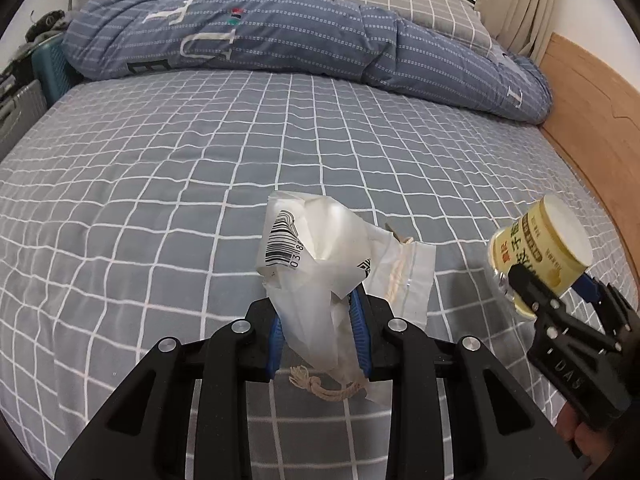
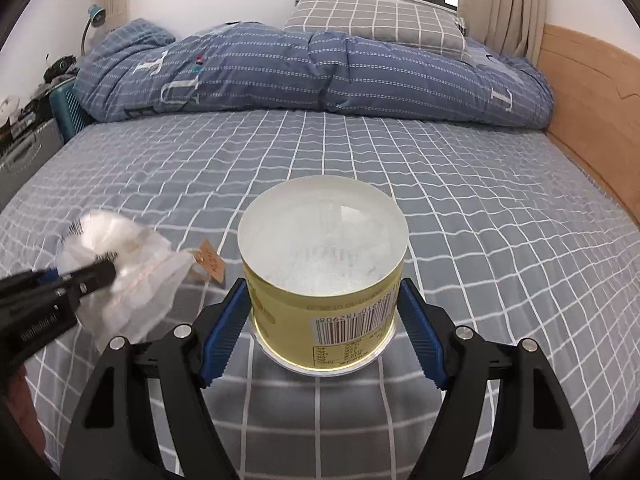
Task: Collect trash
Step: 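Carry the clear bag and yellow can with both tools to the black bin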
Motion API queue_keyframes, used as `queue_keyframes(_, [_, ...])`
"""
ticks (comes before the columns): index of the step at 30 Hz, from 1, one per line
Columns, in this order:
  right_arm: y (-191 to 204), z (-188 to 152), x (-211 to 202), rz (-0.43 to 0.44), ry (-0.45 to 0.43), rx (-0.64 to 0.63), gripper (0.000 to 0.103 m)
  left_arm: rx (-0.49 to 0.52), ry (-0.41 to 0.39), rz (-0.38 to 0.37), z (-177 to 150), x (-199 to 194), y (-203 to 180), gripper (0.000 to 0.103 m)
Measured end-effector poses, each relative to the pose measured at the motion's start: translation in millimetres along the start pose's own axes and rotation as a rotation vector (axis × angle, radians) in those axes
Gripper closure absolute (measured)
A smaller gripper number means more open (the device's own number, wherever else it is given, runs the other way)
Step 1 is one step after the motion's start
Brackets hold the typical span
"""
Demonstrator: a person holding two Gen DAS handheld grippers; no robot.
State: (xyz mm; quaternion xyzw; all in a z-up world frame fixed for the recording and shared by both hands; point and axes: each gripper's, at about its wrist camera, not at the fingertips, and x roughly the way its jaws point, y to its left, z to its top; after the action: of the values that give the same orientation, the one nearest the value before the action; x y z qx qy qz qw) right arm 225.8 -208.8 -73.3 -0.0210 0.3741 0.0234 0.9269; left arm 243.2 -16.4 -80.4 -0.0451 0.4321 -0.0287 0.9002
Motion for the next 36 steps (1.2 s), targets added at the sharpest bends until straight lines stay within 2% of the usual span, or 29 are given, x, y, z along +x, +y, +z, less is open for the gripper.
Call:
queue_keyframes(17, [20,-21,-79,0.021,-0.069,0.005,0.031,0.029,-0.025,0.015,-39,-57,0,0.075])
queue_keyframes(27, [27,-36,-104,0.027,-0.061,-0.003,0.031,0.03,-0.04,0.029,-58,-91,9,0.075])
queue_keyframes(36, [32,-64,-133,0.039,-0.056,0.008,0.031,0.014,-0.032,0.041,-90,-115,10,0.075])
